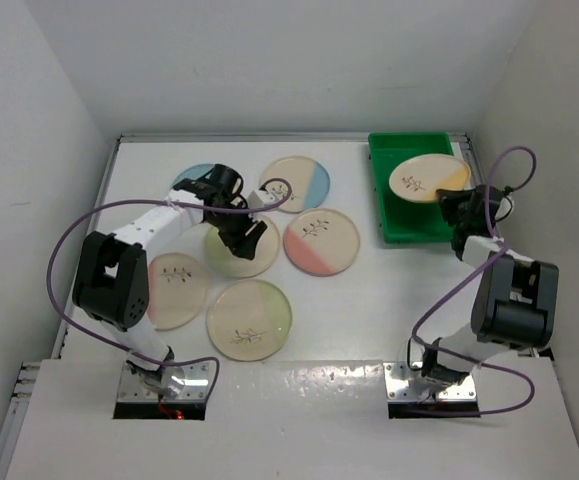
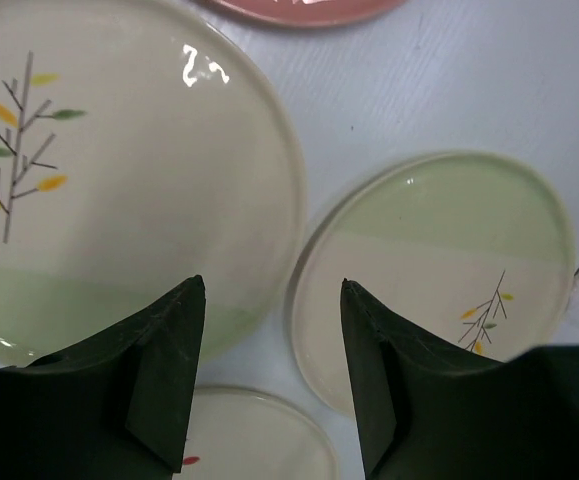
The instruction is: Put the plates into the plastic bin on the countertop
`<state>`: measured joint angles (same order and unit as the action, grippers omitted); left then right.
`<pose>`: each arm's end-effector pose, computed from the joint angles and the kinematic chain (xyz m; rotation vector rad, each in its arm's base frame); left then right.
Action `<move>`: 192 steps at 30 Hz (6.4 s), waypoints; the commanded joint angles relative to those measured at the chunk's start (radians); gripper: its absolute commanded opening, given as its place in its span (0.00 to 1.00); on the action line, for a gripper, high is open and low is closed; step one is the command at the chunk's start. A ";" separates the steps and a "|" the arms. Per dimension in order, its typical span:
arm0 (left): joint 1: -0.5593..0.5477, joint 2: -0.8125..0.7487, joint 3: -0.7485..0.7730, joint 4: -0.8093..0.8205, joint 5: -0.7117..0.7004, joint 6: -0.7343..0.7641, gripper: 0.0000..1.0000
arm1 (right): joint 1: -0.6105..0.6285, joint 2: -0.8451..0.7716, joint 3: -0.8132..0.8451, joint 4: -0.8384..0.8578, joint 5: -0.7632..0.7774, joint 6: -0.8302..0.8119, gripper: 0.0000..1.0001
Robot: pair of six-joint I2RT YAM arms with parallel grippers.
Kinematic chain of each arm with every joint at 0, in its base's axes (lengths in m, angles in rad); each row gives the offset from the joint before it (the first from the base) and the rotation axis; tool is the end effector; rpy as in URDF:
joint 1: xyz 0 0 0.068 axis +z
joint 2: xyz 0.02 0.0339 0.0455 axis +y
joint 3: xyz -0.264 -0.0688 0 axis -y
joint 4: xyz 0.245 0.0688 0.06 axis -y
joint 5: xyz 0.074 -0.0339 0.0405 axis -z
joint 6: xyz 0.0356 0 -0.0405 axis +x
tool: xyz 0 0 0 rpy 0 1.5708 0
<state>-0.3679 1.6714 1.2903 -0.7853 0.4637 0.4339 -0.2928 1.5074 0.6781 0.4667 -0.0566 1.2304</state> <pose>0.3096 -0.1364 0.2434 1.1571 2.3999 -0.6099 0.3026 -0.0891 0.1980 1.3472 1.4693 0.6718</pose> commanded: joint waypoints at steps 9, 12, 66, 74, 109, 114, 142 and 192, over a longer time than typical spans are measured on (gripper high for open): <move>-0.008 -0.002 -0.043 0.027 0.009 0.032 0.59 | 0.003 0.212 0.118 0.162 -0.123 -0.012 0.08; -0.008 -0.002 -0.052 0.038 0.009 0.022 0.59 | -0.003 0.194 0.124 0.044 -0.117 -0.077 0.58; 0.222 0.068 0.001 0.247 -0.054 -0.072 0.00 | 0.747 0.787 0.950 -0.556 -0.640 -0.769 0.84; 0.222 0.129 0.010 0.278 -0.065 -0.072 0.00 | 0.761 0.803 0.839 -0.356 -0.795 -0.628 0.63; 0.202 0.062 0.020 0.287 -0.023 -0.090 0.00 | 0.727 0.847 0.752 0.020 -1.025 -0.293 0.00; 0.260 0.036 0.110 0.287 -0.002 -0.129 0.45 | 0.693 0.705 0.693 0.076 -0.930 -0.207 0.00; 0.365 -0.010 0.072 0.212 -0.017 -0.129 0.58 | -0.052 0.066 -0.115 0.543 -0.132 0.171 0.00; -0.057 0.163 -0.162 0.075 -0.070 0.108 0.00 | 0.512 -0.198 0.143 -0.626 -0.312 -0.897 0.80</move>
<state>-0.4404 1.8030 1.1118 -0.7391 0.3515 0.5198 0.1436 1.2663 0.8417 -0.1207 -0.0475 0.4507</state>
